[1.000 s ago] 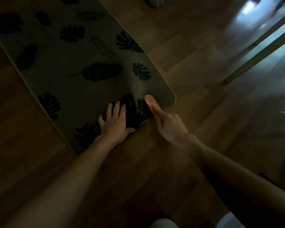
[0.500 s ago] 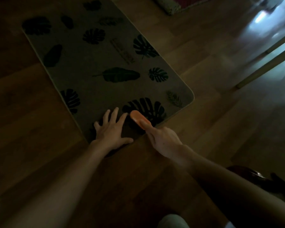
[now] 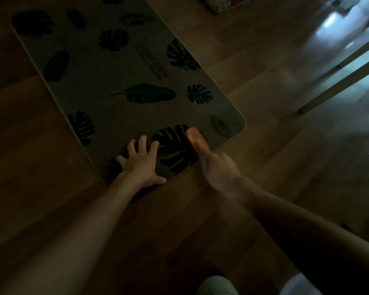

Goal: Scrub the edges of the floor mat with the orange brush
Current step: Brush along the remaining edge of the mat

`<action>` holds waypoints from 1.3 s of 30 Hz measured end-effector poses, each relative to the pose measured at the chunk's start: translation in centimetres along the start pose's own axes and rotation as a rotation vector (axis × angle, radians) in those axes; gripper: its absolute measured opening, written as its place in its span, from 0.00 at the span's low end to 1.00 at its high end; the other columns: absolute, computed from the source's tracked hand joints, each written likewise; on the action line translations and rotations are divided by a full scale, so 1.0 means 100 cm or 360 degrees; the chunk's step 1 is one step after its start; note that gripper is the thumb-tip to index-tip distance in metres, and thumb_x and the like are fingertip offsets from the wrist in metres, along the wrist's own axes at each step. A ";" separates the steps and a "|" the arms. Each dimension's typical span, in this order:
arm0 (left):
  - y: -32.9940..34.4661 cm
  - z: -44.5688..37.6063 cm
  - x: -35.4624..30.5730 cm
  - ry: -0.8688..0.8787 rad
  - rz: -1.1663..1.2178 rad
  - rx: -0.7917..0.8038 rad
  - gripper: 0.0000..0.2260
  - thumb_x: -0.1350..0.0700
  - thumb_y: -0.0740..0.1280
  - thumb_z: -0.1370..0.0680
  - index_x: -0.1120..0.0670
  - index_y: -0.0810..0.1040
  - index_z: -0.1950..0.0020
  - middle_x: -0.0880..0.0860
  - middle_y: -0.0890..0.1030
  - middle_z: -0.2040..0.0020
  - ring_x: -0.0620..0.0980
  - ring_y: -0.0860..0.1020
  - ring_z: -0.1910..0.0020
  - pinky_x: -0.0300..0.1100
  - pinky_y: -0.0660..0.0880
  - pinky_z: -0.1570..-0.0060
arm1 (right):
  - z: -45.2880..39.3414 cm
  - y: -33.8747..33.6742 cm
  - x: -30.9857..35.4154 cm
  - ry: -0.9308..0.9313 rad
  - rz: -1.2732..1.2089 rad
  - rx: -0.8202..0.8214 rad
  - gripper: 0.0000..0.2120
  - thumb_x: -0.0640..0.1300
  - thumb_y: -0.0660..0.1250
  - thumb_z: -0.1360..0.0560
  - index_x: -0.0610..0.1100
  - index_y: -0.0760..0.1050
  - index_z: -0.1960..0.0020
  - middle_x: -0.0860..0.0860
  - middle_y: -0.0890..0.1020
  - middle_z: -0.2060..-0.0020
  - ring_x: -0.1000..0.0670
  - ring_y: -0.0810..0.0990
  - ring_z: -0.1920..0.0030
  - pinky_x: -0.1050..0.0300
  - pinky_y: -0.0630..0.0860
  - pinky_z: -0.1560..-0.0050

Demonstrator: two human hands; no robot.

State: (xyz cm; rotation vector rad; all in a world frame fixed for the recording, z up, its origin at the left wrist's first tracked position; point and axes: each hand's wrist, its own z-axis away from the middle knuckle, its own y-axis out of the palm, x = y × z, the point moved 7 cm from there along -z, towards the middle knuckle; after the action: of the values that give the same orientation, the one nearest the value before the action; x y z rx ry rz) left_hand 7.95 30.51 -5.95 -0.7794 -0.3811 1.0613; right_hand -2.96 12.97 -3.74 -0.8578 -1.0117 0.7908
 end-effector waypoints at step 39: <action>0.027 0.033 0.054 0.0122 0.0107 -0.0300 0.46 0.36 0.72 0.28 0.46 0.48 0.19 0.51 0.42 0.19 0.55 0.42 0.20 0.56 0.53 0.24 | 0.031 0.029 0.043 0.0009 0.0058 0.0206 0.30 0.49 0.53 0.15 0.61 0.39 0.20 0.47 0.79 0.64 0.52 0.72 0.74 0.58 0.66 0.75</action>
State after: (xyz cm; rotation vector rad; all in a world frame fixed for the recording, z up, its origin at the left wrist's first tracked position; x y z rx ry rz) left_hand 6.63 37.29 -6.08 -1.0042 -0.3953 1.0647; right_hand -4.93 18.75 -3.78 -0.7689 -0.9317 0.8750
